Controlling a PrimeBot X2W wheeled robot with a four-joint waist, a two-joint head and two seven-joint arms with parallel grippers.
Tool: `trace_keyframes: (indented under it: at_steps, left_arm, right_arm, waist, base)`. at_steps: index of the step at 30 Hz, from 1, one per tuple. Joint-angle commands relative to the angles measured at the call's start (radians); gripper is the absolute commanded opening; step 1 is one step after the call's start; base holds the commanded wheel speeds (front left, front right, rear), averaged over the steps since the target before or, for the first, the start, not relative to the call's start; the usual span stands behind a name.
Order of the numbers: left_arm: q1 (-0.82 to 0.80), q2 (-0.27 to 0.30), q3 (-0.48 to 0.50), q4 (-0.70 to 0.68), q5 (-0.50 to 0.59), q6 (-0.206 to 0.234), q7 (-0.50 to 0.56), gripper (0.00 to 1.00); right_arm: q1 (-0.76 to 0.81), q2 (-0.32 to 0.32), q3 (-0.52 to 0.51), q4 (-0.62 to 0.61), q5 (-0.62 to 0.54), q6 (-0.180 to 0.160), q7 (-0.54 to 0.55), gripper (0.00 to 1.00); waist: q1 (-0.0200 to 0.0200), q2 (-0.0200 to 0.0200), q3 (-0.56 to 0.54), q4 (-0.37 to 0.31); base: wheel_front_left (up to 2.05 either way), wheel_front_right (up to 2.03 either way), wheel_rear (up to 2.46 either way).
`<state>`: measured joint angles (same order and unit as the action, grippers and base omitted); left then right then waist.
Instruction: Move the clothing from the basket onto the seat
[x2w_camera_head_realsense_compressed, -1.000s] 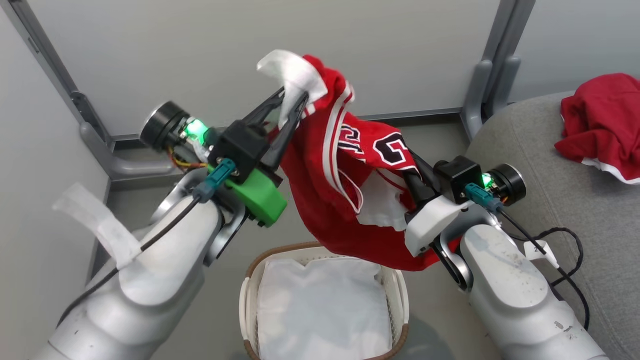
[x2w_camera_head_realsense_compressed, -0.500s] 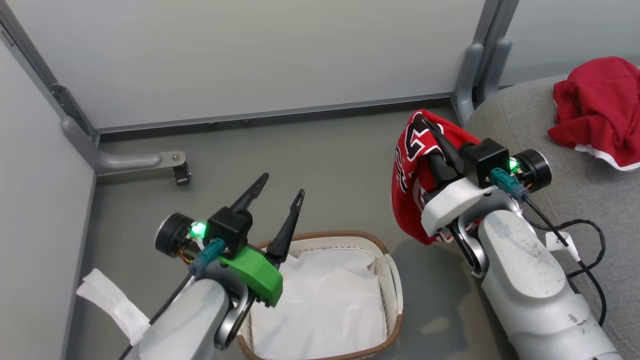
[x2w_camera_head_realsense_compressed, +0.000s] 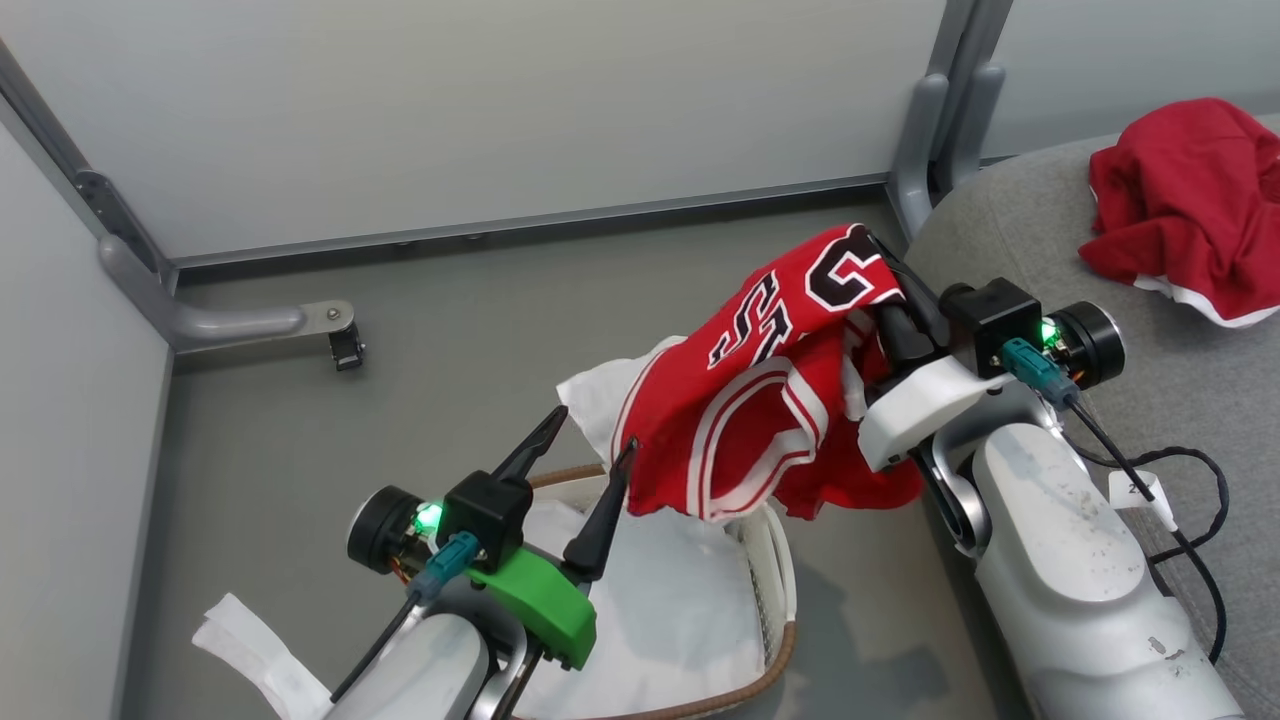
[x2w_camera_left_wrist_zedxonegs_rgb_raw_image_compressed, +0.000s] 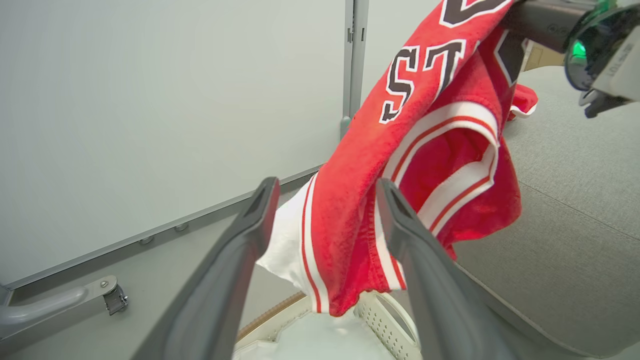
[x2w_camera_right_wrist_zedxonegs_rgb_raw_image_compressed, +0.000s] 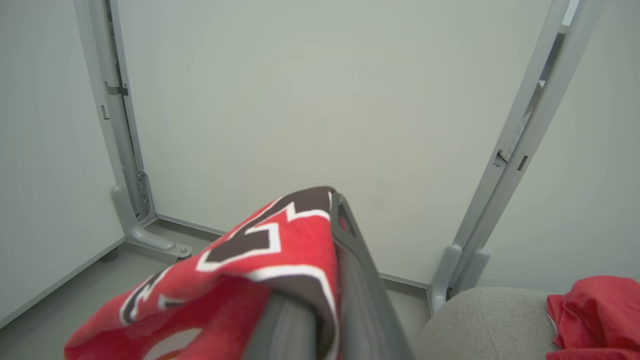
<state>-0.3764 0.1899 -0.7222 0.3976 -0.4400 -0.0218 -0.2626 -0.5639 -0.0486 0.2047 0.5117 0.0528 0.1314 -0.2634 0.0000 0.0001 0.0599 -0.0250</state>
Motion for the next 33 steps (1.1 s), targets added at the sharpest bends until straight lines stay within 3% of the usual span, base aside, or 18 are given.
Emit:
trace_keyframes:
  at_steps: [1, 9, 26, 33]
  left_arm:
    - [0.019, -0.004, 0.007, -0.005, 0.007, -0.004, -0.003, 1.00]
    - [0.042, -0.015, 0.034, -0.035, 0.041, -0.010, -0.002, 1.00]
    - [-0.015, 0.003, 0.053, -0.045, 0.107, -0.029, -0.001, 1.00]
    - [-0.037, 0.011, 0.034, -0.034, 0.118, -0.035, 0.000, 1.00]
  right_arm:
    - [0.006, -0.004, -0.001, -0.006, -0.001, -0.001, -0.002, 0.00]
    - [-0.007, -0.004, -0.006, -0.021, -0.014, -0.001, -0.002, 0.00]
    - [0.001, -0.003, -0.051, -0.104, -0.013, -0.001, -0.002, 0.00]
    - [0.025, -0.002, -0.074, -0.119, -0.005, -0.001, -0.002, 0.00]
  waist:
    - [0.0000, -0.0001, 0.001, -0.002]
    - [0.0000, -0.0001, 0.022, -0.060]
    - [0.0000, -0.0001, 0.178, -0.429]
    - [0.0000, -0.0001, 0.221, -0.490]
  base:
    - [0.00, 0.00, 0.00]
    - [0.00, 0.00, 0.00]
    - [0.00, 0.00, 0.00]
    - [0.00, 0.00, 0.00]
